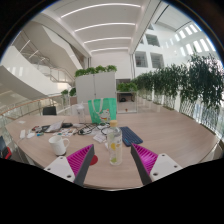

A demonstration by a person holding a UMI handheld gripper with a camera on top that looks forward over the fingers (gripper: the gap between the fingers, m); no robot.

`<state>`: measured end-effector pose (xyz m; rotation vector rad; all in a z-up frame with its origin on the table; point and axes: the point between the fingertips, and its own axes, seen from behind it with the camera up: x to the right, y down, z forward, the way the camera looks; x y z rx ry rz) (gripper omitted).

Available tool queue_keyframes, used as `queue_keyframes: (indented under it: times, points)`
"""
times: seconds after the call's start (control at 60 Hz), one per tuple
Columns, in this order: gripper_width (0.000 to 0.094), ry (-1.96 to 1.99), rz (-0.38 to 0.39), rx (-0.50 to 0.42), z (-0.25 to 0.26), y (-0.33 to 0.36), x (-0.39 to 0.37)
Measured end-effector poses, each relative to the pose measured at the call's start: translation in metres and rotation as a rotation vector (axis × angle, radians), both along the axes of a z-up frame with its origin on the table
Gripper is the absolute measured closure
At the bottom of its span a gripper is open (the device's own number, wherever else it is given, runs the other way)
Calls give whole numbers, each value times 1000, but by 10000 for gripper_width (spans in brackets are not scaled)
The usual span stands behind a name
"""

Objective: Pour water

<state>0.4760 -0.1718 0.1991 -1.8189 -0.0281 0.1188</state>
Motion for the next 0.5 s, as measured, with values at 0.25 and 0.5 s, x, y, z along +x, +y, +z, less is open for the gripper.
queue_keyframes:
  times: [0.25, 0.5]
  points:
    - [133, -38, -92, 21, -83, 136, 3]
    - [397, -37, -18, 65, -114, 209, -15]
